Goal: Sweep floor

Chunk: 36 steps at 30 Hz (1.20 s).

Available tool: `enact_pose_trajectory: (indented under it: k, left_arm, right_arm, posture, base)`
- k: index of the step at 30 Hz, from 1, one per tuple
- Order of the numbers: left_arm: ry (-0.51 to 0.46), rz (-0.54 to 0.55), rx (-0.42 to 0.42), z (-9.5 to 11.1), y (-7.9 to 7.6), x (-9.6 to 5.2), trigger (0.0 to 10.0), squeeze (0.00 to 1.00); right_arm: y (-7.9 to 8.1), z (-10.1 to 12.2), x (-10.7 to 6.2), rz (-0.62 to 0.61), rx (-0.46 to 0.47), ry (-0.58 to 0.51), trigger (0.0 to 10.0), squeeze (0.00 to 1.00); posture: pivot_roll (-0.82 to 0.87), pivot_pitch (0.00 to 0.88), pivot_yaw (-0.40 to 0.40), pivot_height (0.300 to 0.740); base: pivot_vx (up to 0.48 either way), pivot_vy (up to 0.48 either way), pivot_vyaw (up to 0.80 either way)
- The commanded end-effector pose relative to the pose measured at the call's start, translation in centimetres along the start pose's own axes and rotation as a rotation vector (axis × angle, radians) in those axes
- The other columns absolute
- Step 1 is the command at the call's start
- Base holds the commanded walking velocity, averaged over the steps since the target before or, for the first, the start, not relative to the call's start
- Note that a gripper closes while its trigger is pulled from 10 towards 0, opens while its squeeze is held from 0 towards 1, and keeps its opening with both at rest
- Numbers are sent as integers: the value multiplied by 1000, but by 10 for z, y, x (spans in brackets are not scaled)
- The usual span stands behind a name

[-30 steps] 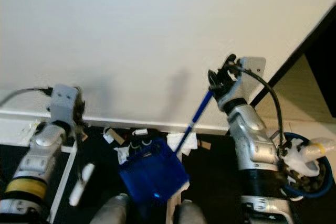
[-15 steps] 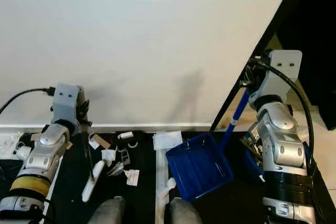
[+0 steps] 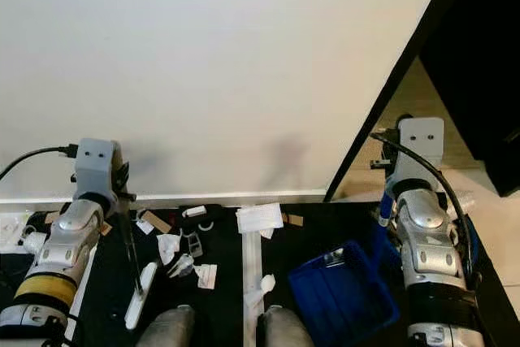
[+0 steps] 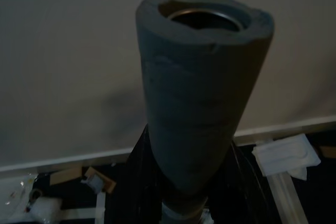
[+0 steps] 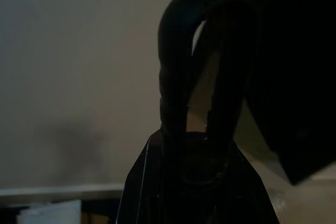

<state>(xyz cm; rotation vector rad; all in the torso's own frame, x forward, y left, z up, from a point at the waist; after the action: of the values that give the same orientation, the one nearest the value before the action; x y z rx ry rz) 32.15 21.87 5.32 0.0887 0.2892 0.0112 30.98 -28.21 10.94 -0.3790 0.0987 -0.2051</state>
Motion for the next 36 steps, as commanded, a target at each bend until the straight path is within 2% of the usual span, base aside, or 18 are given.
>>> enact_pose_trajectory:
  k: [1, 7, 10, 13, 17, 23, 27, 36]
  left_arm:
    - [-9, 9, 7, 0, 1, 1, 10000, 0]
    - [-47, 22, 21, 5, 3, 2, 10000, 0]
    - [-107, 40, 42, 17, 7, 4, 10000, 0]
    - [-112, 40, 43, 18, 8, 5, 10000, 0]
    - [-99, 28, 18, 21, 14, 6, 10000, 0]
    - [-153, 38, 18, 32, 21, 5, 10000, 0]
    - [-254, 35, 3, 52, 31, -1, 10000, 0]
    - [-294, 33, -9, 58, 37, -6, 10000, 0]
  right_arm:
    - [-8, 10, 3, -37, -41, -58, 10000, 0]
    - [-6, 19, 7, -59, -50, -156, 10000, 0]
    - [-4, 24, 12, -86, 43, -228, 10000, 0]
    - [-3, 23, 13, -92, 63, -239, 10000, 0]
    - [-1, 19, 17, -111, 117, -246, 10000, 0]
    - [2, 21, 21, -113, 125, -281, 10000, 0]
    - [0, 35, 27, -115, 148, -358, 10000, 0]
    - [-4, 52, 33, -117, 165, -431, 10000, 0]
  posture:
    - [17, 79, 16, 740]
    - [24, 95, 22, 740]
    - [49, 138, 24, 740]
    - [49, 138, 24, 740]
    - [90, 210, 19, 740]
    - [129, 256, 10, 740]
    - [164, 315, 10, 740]
    - [169, 355, 13, 740]
  base:
    - [0, 0, 0]
    - [0, 0, 0]
    - [0, 0, 0]
    - [0, 0, 0]
    - [0, 0, 0]
    - [0, 0, 0]
    - [0, 0, 0]
    - [0, 0, 0]
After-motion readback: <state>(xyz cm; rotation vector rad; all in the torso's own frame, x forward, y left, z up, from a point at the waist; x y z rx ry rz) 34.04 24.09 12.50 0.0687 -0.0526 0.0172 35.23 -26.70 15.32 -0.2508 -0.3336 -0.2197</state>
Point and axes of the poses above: a point about 5 cm out from each wrist's last joint towards the gripper, its own x axis pointing out of the wrist towards the gripper, its own z axis along the axis of the wrist's last joint, y = z × x, the point moved 2 cm from there along x, pointing out of the wrist towards the gripper, and after that the axes turned 6 degrees about -x, right-handed, at the moved point
